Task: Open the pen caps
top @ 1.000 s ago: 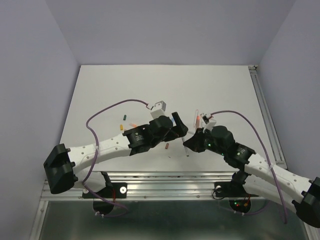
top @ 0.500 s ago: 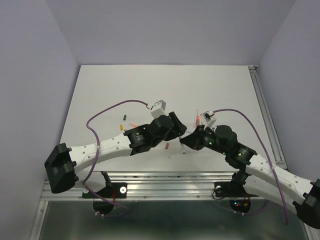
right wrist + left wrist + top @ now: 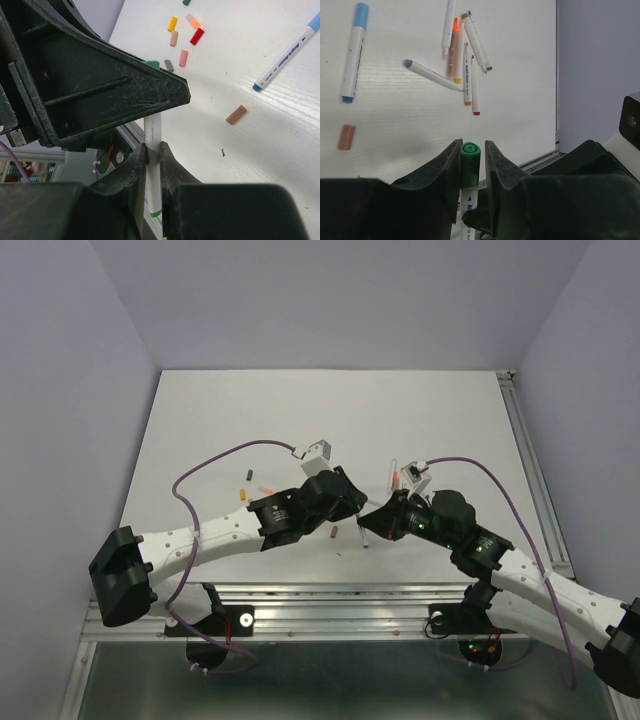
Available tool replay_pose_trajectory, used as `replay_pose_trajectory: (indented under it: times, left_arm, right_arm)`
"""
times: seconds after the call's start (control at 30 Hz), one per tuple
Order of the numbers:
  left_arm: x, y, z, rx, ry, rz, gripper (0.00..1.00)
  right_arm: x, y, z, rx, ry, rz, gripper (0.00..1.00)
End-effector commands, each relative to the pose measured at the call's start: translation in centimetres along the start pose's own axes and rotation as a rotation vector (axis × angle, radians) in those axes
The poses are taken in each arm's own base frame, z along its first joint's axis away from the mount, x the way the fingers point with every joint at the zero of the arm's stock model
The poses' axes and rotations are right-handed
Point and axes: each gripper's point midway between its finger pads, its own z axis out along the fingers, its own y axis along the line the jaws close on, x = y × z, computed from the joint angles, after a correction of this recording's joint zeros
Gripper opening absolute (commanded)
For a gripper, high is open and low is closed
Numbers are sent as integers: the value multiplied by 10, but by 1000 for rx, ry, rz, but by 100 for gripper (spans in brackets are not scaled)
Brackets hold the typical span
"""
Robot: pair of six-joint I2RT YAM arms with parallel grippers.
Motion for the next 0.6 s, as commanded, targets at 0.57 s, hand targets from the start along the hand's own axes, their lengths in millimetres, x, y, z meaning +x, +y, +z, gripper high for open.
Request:
replay_pose_trajectory:
  times: [0.57]
  left_arm:
    - [-3, 4, 3, -16, -27, -43, 0]
  right_arm:
    - [-1, 17, 15, -92, 36, -25, 35]
